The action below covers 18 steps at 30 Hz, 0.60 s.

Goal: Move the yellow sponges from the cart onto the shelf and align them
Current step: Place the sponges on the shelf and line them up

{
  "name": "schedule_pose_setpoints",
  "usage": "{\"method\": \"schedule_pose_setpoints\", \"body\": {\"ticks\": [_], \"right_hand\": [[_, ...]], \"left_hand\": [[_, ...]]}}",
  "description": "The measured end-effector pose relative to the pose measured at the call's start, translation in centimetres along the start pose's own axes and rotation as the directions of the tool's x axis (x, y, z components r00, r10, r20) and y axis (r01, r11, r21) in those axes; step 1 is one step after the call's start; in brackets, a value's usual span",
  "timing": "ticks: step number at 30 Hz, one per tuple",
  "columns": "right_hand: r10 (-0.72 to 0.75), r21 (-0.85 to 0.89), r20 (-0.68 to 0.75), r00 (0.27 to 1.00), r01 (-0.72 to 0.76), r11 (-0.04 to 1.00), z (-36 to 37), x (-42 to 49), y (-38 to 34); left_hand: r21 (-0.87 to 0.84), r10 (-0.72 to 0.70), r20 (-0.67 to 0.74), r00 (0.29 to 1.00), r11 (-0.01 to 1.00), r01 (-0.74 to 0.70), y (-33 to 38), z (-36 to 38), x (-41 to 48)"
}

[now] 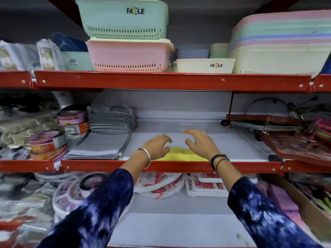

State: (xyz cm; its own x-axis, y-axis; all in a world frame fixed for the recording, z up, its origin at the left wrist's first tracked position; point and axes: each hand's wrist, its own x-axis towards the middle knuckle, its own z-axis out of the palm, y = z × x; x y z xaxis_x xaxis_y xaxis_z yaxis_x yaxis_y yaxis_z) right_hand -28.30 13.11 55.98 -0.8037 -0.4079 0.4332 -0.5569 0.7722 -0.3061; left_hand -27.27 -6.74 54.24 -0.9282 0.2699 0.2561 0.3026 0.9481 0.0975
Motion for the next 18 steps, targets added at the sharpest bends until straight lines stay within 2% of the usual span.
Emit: {"method": "schedule_pose_setpoints", "body": {"ticks": [3,5,9,18], "right_hand": [[0.064,-0.005,0.088,0.994,-0.064,0.998,2.3,-0.1,1.4],[0.124,-0.077,0.174,0.977,-0.112,0.991,3.7,0.3,2.6],[0.237,-0.206,0.312,0.920,-0.178,0.962,5.4,0.6,4.6],[0.244,-0.158,0.357,0.902,-0.199,0.967,5.4,1.1,5.5]], "left_hand": [[-0.109,-0.068,0.101,0.992,0.991,0.079,-0.1,2.5,0.9],[-0.150,-0.098,0.156,0.983,0.981,0.122,-0.1,3.9,1.6],[-0.098,-0.191,0.255,0.948,0.970,0.221,-0.5,5.5,2.5],[-0.158,-0.150,0.294,0.944,0.966,0.203,-1.1,5.1,3.2]]}}
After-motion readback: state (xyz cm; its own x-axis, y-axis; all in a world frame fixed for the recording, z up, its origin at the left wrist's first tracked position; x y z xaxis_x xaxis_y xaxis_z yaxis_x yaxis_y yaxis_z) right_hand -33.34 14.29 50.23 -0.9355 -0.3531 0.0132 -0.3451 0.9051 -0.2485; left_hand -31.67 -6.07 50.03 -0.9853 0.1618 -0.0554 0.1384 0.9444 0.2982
